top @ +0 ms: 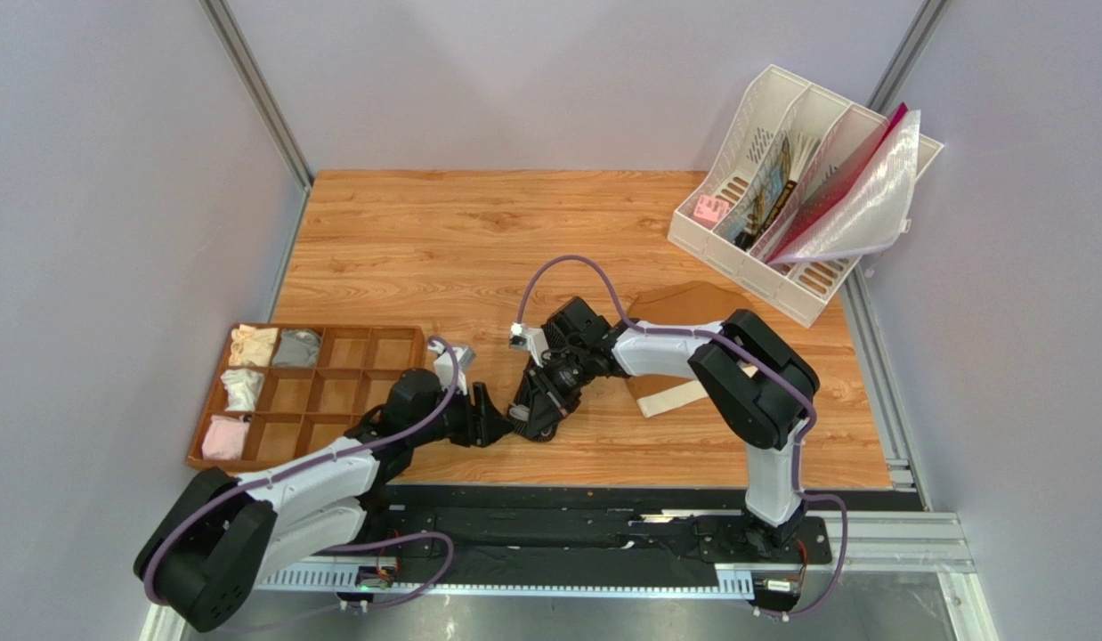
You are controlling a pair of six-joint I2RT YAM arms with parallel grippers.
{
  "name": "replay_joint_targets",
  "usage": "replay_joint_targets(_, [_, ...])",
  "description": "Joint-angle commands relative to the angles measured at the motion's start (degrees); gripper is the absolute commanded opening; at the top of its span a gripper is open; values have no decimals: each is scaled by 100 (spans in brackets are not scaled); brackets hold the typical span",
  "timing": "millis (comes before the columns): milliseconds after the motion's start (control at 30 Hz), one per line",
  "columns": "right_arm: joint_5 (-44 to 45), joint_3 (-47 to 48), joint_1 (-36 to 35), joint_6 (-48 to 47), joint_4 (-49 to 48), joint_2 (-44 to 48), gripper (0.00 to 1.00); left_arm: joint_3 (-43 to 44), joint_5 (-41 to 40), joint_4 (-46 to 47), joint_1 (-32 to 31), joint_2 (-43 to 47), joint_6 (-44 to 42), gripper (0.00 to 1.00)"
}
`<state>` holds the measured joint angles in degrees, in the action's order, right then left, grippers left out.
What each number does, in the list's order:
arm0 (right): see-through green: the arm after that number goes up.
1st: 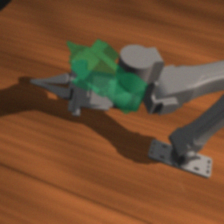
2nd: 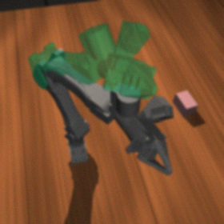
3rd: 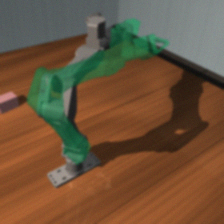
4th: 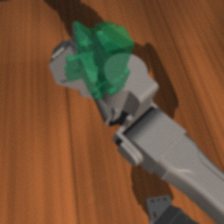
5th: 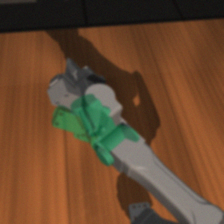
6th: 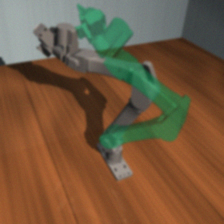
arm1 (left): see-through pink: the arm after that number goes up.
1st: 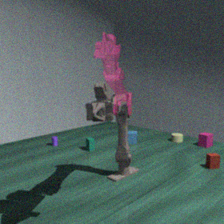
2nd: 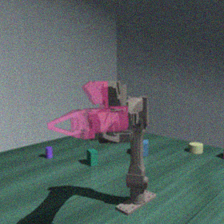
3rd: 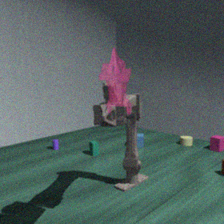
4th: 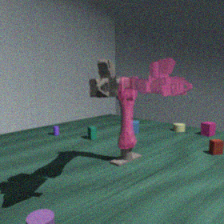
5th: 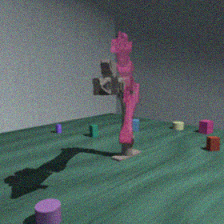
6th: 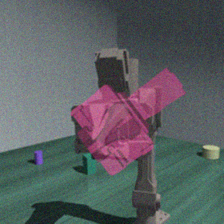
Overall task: Roll the underwear
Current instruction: Roll the underwear to the center of the board.
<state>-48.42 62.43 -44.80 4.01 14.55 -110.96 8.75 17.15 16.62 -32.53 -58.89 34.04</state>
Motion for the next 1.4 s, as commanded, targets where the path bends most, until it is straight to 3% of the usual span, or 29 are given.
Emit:
replay_joint_targets(0, [-123,172,41,-111,40,-163,0,232,-220,604,-121,-306,-240,58])
replay_joint_targets(267, [-202,225,50,-146,83,-286,0,101,-115,1316,-192,-588,-284,58])
replay_joint_targets(533, [-264,252,50,-173,127,-365,0,30,113,2459,-244,-1528,-135,54])
replay_joint_targets(667, [-238,252,50,-190,163,-357,0,82,228,2898,-341,-2002,-38,38])
replay_joint_targets(800, [-115,260,50,-208,215,-251,2,109,228,2970,-394,-2266,50,6])
replay_joint_targets(867, [17,260,59,-208,294,-94,20,118,184,2874,-403,-2276,120,0])
replay_joint_targets(1000, [866,365,120,-234,732,432,60,205,79,2268,-412,-2049,287,0])
replay_joint_targets(1100, [1526,489,155,-208,1287,959,67,355,-141,1259,-412,-1635,296,0])
replay_joint_targets(1133, [2034,559,155,-208,1392,1101,85,468,-263,969,-412,-1521,279,0])
replay_joint_targets(1267, [3240,296,16,-137,1271,1875,87,864,-431,-594,-412,-1090,348,0])
replay_joint_targets(1367, [3944,-10,-737,-120,737,2358,81,1302,-528,-1551,-412,-1176,559,0])
